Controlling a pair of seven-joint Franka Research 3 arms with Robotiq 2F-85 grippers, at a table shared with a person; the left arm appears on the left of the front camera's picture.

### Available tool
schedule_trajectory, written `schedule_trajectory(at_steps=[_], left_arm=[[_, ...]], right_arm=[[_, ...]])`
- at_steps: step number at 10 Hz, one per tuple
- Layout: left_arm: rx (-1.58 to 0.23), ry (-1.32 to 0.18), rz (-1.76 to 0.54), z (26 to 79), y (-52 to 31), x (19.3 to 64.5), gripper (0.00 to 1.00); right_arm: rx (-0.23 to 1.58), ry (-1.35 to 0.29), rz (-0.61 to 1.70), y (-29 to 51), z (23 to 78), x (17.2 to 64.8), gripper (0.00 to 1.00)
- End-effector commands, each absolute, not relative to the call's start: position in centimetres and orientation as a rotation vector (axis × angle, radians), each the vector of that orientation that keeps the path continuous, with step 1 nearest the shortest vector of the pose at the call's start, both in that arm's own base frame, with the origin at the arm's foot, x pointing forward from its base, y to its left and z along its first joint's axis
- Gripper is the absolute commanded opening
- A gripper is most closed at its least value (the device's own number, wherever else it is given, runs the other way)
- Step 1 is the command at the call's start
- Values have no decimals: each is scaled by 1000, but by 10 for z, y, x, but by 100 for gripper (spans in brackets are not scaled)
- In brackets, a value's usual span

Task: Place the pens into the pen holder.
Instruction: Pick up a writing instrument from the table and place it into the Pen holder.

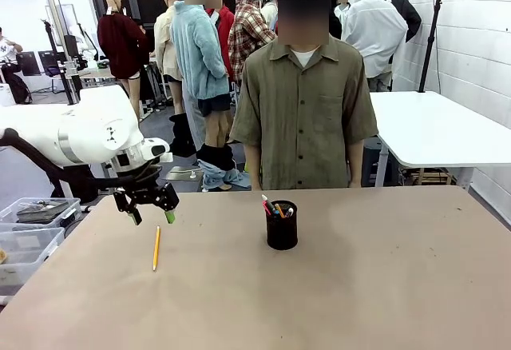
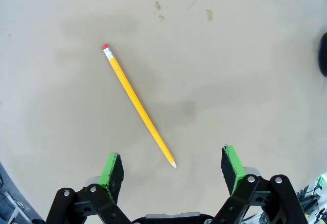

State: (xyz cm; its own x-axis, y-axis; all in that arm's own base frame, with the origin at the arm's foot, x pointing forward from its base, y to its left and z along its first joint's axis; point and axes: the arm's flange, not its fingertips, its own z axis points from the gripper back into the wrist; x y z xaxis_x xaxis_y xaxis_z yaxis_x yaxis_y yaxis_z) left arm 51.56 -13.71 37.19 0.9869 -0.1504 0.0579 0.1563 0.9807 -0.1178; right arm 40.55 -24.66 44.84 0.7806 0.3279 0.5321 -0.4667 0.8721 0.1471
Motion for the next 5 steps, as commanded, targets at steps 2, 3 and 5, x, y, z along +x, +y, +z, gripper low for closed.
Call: schedule_trajectory(at_steps=[2, 3, 5], left_arm=[[-131, -44, -114, 344, -134, 535, 100], [-144, -37, -115, 338, -135, 534, 100], [-179, -31, -74, 324, -131, 536, 100]], right_arm=[[276, -508, 429, -245, 449, 407, 85], [276, -508, 429, -245, 449, 407, 85], [276, -508, 429, -245, 449, 407, 85]])
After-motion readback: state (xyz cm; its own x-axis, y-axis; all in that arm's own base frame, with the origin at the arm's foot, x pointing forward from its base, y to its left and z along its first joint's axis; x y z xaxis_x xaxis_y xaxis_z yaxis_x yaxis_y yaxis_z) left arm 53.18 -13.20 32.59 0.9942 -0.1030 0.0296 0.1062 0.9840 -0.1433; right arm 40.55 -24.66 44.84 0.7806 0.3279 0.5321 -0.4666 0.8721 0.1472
